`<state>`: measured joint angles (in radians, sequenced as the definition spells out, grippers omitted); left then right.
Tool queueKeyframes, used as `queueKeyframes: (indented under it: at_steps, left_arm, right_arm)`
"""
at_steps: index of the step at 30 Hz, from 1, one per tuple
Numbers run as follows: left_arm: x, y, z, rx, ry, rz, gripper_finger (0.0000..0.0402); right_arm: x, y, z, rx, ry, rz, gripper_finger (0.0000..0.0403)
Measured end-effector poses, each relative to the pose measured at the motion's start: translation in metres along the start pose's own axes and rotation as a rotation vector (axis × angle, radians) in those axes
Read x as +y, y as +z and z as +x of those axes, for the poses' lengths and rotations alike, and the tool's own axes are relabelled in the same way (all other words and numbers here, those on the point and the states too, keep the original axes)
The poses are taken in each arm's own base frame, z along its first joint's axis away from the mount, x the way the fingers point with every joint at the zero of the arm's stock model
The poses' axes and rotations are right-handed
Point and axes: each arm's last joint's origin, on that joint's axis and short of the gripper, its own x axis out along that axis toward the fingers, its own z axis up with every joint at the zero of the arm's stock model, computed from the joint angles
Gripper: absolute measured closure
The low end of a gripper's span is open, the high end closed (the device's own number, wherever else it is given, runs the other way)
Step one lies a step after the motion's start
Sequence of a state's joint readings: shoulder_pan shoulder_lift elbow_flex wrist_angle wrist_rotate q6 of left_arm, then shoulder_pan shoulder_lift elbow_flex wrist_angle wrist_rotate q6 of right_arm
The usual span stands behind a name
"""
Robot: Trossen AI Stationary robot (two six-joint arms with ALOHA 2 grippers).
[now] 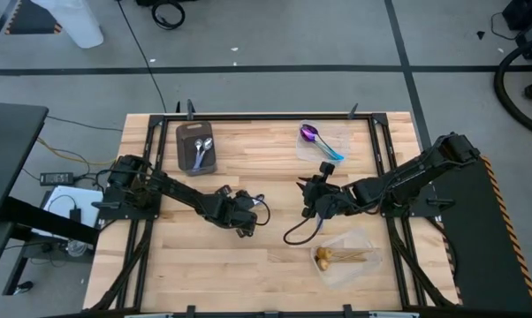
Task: Sort silverware by color (type)
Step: Put the purple spoon into the black bin
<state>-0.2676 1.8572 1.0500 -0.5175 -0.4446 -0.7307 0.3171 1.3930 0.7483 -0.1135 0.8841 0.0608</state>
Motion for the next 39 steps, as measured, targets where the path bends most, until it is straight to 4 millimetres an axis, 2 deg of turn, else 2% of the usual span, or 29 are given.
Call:
queueKeyframes:
  at_steps: [8, 20, 39]
  left_arm:
    - [0.001, 0.001, -0.003, -0.001, -0.001, -0.009, 0.0346]
    - [0.009, 0.008, -0.023, -0.046, -0.011, -0.031, 0.0346]
    - [0.012, 0.007, -0.026, -0.035, 0.004, -0.023, 0.0346]
  right_arm:
    - [0.001, -0.001, 0.000, 0.007, 0.024, 0.012, 0.0317]
    - [0.001, -0.002, 0.000, 0.013, 0.024, 0.013, 0.0317]
    - [0.001, -0.002, 0.000, 0.014, 0.041, 0.013, 0.0317]
